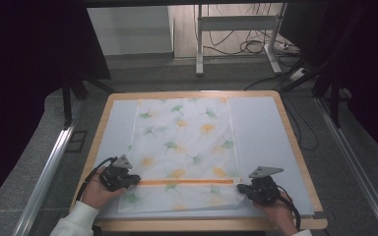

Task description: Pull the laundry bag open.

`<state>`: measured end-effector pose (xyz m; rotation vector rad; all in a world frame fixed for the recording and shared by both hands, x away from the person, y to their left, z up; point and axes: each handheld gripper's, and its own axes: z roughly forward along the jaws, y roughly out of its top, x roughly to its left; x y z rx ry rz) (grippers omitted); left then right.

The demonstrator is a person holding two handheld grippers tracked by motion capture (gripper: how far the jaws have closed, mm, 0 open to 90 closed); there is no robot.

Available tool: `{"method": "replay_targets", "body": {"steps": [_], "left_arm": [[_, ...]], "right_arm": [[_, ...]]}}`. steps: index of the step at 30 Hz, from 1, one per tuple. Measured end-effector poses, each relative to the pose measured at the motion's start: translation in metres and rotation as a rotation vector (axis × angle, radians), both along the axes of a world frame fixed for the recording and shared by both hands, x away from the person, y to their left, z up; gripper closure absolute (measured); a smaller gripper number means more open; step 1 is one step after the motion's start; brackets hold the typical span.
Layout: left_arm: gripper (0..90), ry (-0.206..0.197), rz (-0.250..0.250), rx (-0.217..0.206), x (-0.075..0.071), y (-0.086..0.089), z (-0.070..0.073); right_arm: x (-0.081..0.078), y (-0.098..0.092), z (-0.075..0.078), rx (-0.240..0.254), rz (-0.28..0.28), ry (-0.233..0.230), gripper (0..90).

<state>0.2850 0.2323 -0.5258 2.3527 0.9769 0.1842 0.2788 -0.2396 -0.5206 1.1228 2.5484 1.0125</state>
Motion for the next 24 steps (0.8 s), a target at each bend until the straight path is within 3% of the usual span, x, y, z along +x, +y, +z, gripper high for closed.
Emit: {"method": "replay_targets", "body": {"steps": [14,24], "left_arm": [[85.6,0.002,0.038,0.015,-0.004,0.022,0.000],[85.6,0.001,0.046,0.015,-0.007,0.025,0.001]], "right_arm": [[0.000,0.000,0.000,-0.002,0.002,0.000,89.5],[0.000,0.000,0.000,-0.003,0.003,0.002,89.5]]}}
